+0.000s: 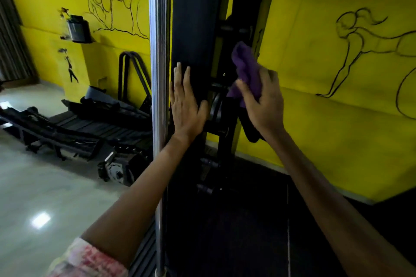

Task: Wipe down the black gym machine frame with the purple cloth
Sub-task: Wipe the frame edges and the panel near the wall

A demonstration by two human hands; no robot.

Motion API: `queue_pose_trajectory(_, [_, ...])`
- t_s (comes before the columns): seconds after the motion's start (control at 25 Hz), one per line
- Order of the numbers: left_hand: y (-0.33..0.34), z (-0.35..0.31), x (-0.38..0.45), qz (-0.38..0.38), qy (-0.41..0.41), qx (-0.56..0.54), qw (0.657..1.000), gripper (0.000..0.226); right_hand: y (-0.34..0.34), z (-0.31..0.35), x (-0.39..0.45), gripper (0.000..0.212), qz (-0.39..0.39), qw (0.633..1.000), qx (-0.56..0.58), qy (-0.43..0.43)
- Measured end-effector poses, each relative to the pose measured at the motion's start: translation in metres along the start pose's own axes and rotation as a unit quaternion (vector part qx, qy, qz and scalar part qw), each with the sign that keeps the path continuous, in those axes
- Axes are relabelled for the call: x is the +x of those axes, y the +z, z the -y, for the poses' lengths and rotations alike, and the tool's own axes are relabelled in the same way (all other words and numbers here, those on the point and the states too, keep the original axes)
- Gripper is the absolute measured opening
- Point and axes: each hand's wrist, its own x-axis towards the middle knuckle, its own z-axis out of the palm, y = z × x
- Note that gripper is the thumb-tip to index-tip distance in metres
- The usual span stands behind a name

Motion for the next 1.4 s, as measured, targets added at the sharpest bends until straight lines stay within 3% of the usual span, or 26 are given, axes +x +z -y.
queue_pose_trajectory(0.12, [0.002, -0.017, 0.02, -0.041, -0.017, -0.054, 0.998, 0.08, 0.034, 0.009, 0.005, 0.056, 0.087, 0.949, -0.294, -0.077])
queue_pose_trajectory(0.28, [0.009, -0.019, 0.049, -0.086, -0.017, -0.135, 0.987, 0.071, 0.029, 0.017, 0.019, 0.053, 0.176, 0.889, -0.411, -0.102])
queue_pose_trajectory(0.4, [0.019, -0.016, 0.061, -0.117, -0.012, -0.137, 0.984, 0.074, 0.024, 0.017, 0.044, 0.047, 0.267, 0.902, -0.336, -0.041])
queue_pose_trajectory(0.48, [0.023, -0.014, 0.062, -0.127, -0.006, -0.123, 0.984, 0.075, 0.02, 0.011, 0.07, 0.033, 0.357, 0.916, -0.139, 0.119])
queue_pose_trajectory(0.56, [0.023, -0.013, 0.062, -0.132, 0.003, -0.121, 0.984, 0.074, 0.015, 0.01, 0.092, 0.03, 0.406, 0.876, 0.021, 0.258])
queue_pose_trajectory(0.6, [0.023, -0.013, 0.061, -0.134, 0.007, -0.123, 0.983, 0.072, 0.015, 0.01, 0.093, 0.029, 0.414, 0.871, 0.02, 0.265])
queue_pose_trajectory(0.68, [0.023, -0.013, 0.059, -0.135, 0.012, -0.134, 0.982, 0.07, 0.021, 0.01, 0.075, 0.027, 0.37, 0.907, -0.089, 0.182])
queue_pose_trajectory(0.76, [0.024, -0.01, 0.06, -0.14, 0.011, -0.153, 0.978, 0.067, 0.03, 0.001, 0.035, 0.04, 0.227, 0.95, -0.212, 0.036])
queue_pose_trajectory(0.84, [0.024, -0.006, 0.058, -0.141, 0.018, -0.169, 0.975, 0.064, 0.033, -0.004, -0.001, 0.049, 0.097, 0.983, -0.148, -0.051])
queue_pose_trajectory(0.92, [0.024, -0.001, 0.054, -0.133, 0.035, -0.18, 0.974, 0.062, 0.032, -0.009, -0.019, 0.045, 0.007, 0.999, 0.044, 0.022])
queue_pose_trajectory(1.0, [0.027, 0.005, 0.054, -0.13, 0.043, -0.181, 0.974, 0.061, 0.025, -0.01, -0.036, 0.029, -0.067, 0.946, 0.237, 0.21])
queue_pose_trajectory(1.04, [0.028, 0.008, 0.055, -0.13, 0.048, -0.174, 0.975, 0.061, 0.022, -0.009, -0.048, 0.021, -0.076, 0.907, 0.288, 0.299])
queue_pose_trajectory(1.08, [0.03, 0.01, 0.056, -0.131, 0.053, -0.167, 0.976, 0.061, 0.02, -0.01, -0.059, 0.012, -0.046, 0.891, 0.29, 0.347])
queue_pose_trajectory(1.16, [0.031, 0.013, 0.058, -0.135, 0.057, -0.158, 0.976, 0.058, 0.024, -0.006, -0.07, 0.011, 0.101, 0.921, 0.174, 0.332])
queue_pose_trajectory(1.24, [0.033, 0.015, 0.059, -0.148, 0.058, -0.155, 0.975, 0.053, 0.04, 0.007, -0.063, 0.031, 0.204, 0.946, 0.01, 0.253])
queue_pose_trajectory(1.4, [0.037, 0.022, 0.06, -0.166, 0.072, -0.154, 0.971, 0.046, 0.063, 0.031, -0.033, 0.042, 0.129, 0.962, -0.054, 0.233])
